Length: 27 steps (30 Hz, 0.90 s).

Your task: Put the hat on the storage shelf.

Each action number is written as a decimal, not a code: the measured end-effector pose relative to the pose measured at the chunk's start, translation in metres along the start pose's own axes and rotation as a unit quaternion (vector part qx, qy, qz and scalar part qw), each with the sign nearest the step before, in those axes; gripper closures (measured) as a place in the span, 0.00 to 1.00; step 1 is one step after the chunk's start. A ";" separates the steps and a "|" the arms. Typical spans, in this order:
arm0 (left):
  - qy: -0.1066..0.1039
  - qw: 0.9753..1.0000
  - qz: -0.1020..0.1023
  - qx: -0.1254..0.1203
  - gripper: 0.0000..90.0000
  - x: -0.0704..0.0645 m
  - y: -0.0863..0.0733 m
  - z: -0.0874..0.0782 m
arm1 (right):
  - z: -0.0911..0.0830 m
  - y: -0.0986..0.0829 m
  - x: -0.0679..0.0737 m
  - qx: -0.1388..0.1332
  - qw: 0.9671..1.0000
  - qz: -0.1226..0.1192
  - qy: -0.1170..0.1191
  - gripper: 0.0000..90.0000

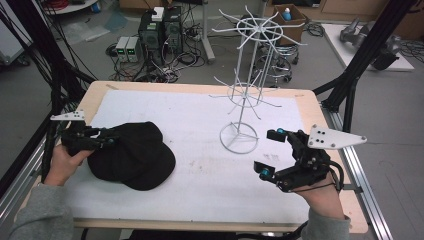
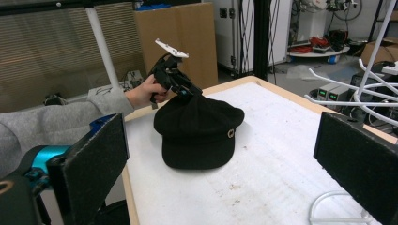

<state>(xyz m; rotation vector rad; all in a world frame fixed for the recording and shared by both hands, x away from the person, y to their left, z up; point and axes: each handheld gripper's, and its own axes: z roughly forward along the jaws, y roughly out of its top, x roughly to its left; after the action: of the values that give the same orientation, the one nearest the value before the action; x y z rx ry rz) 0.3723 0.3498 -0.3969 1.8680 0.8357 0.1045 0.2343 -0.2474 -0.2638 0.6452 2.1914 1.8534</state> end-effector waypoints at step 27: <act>-0.001 1.000 0.013 -0.008 0.78 -0.024 0.024 -0.028 | 0.001 -0.001 -0.001 0.001 1.000 0.002 -0.003 0.03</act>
<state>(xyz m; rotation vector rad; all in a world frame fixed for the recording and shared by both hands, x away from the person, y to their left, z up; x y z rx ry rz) 0.3543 0.3528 -0.3568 1.8634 0.8074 0.1249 0.2352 -0.2467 -0.2647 0.6554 2.1913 1.8493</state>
